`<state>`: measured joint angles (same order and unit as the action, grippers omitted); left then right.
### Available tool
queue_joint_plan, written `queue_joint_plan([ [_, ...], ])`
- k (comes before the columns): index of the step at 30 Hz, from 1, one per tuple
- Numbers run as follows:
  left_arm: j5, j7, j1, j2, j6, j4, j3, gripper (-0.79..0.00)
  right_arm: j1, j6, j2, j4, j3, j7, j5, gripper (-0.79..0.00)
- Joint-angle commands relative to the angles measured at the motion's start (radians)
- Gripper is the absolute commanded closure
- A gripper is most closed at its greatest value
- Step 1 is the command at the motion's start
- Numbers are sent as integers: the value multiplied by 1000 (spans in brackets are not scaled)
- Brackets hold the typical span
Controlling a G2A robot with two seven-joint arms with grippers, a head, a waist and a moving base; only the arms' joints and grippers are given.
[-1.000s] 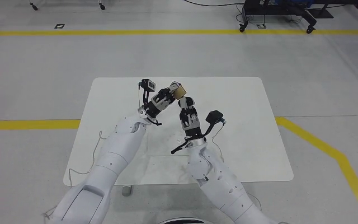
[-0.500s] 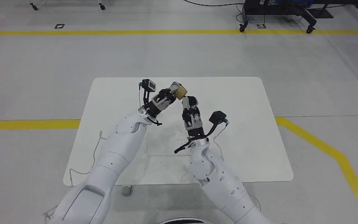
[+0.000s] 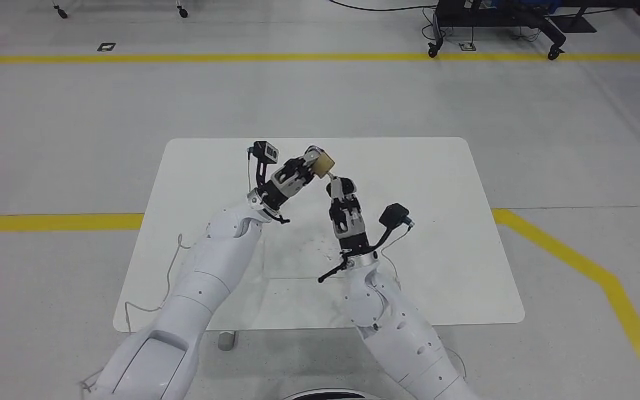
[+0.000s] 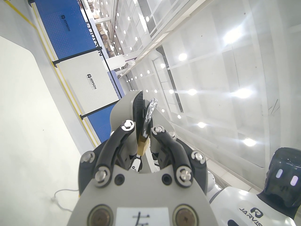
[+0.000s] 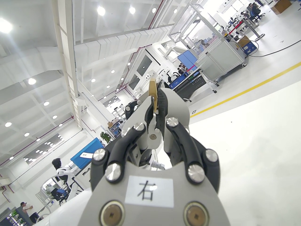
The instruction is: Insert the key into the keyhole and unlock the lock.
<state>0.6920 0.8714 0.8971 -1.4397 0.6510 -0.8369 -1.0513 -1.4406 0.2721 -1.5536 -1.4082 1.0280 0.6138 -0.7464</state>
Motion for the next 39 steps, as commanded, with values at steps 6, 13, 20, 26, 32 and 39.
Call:
queue_joint_plan([
  [6, -34, 0, -1, 0, 7, -4, -2, 0, 7, -18, -2, 1, 1, -11, -16, 0],
  [13, -70, -11, 0, 0, 7, -11, 0, 0, 16, -45, -4, 7, -3, -13, -47, 0],
  [20, -72, -17, 2, -1, 5, -12, -7, 0, 5, 48, -4, 3, 10, -69, 58, -785],
  [26, -64, -21, 4, -2, -3, -12, -11, 0, 5, 48, -4, 3, 10, -69, 58, -785],
  [32, -64, -26, 6, -2, -5, -15, -11, 0, 5, 48, -4, 3, 10, -69, 58, -785],
  [39, -108, -75, 48, 6, -10, -102, -30, 0, -44, 256, 0, -51, 36, -257, 451, -379],
])
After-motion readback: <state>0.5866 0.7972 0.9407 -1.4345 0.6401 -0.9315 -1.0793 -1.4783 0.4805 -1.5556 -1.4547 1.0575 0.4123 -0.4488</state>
